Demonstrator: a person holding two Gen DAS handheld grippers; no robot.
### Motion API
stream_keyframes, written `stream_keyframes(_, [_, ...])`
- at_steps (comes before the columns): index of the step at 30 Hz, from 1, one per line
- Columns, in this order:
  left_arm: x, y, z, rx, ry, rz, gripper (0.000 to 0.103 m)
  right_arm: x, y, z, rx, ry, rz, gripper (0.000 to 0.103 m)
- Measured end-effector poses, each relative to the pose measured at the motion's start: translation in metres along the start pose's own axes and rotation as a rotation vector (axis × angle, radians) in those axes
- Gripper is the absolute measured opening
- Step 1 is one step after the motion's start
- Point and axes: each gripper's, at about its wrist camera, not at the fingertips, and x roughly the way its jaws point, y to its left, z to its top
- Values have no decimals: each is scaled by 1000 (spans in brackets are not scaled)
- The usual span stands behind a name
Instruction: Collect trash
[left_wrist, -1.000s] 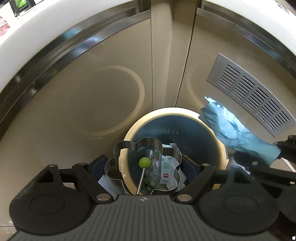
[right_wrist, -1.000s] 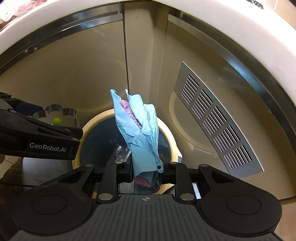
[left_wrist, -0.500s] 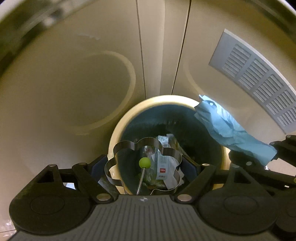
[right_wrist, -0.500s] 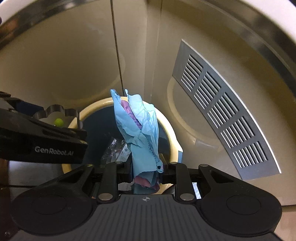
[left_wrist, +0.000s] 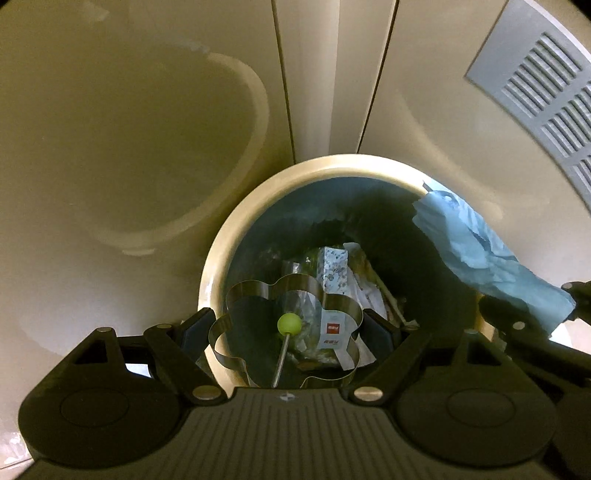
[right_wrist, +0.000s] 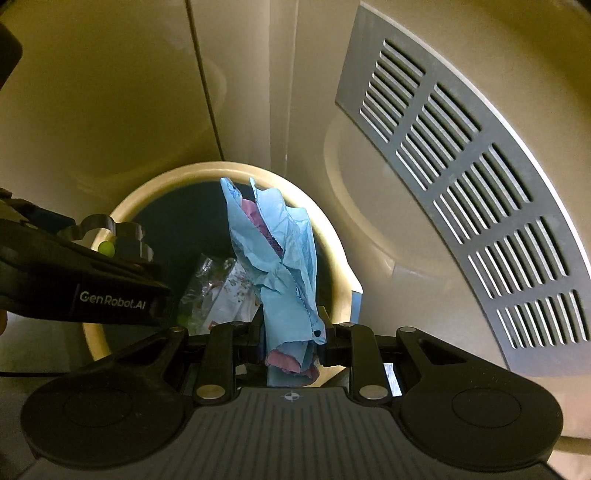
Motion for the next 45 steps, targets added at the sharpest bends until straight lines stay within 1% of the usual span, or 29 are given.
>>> stream_keyframes(5, [20,-2,9,-9,50,9,88,19,2,2,-3,35,-7,26])
stream_keyframes(11, [46,-3,13,-9,98,29,88,33,5,7,-17,71,-21,26])
stream_keyframes(18, [57,-2,13,-2,118,41,88,42,4,12,-31,94,-31,26])
stream_keyframes(24, [65,-5,16,8,128,38,88,45,12,14,-41,101,-44,27])
stream_keyframes(25, [68,-6,18,11,129,27,89,47,14,13,-46,103,-48,31])
stream_keyframes(26, [72,-6,19,19,130,12,91,49,15,13,-52,107,-54,38])
stream_keyframes(27, [76,-6,20,30,129,-6,99,50,17,13,-56,109,-58,45])
stream_keyframes(28, [80,-6,20,39,126,-21,103,50,19,13,-65,112,-63,65])
stream_keyframes(29, [83,-5,21,50,122,-24,102,51,21,13,-79,114,-77,78])
stream_keyframes(31, [86,-4,22,70,134,-43,102,46,26,11,-107,99,-90,87])
stream_keyframes(32, [86,-2,22,68,143,-59,102,43,27,10,-115,93,-86,90])
stream_keyframes(33, [83,1,21,53,143,-77,102,39,27,9,-119,89,-84,90])
stream_keyframes(36, [64,14,17,-21,109,-111,102,22,26,6,-113,64,-95,92])
stream_keyframes(38, [47,19,14,-31,92,-142,103,5,26,2,-107,46,-98,92])
stream_keyframes(41, [14,23,9,27,42,-142,103,-26,24,-6,-103,6,-85,93])
stream_keyframes(43, [-10,23,3,76,-4,-124,103,-50,24,-11,-102,-33,-82,95])
stream_keyframes(45, [-31,21,-7,96,-44,-111,103,-71,23,-20,-107,-73,-83,97])
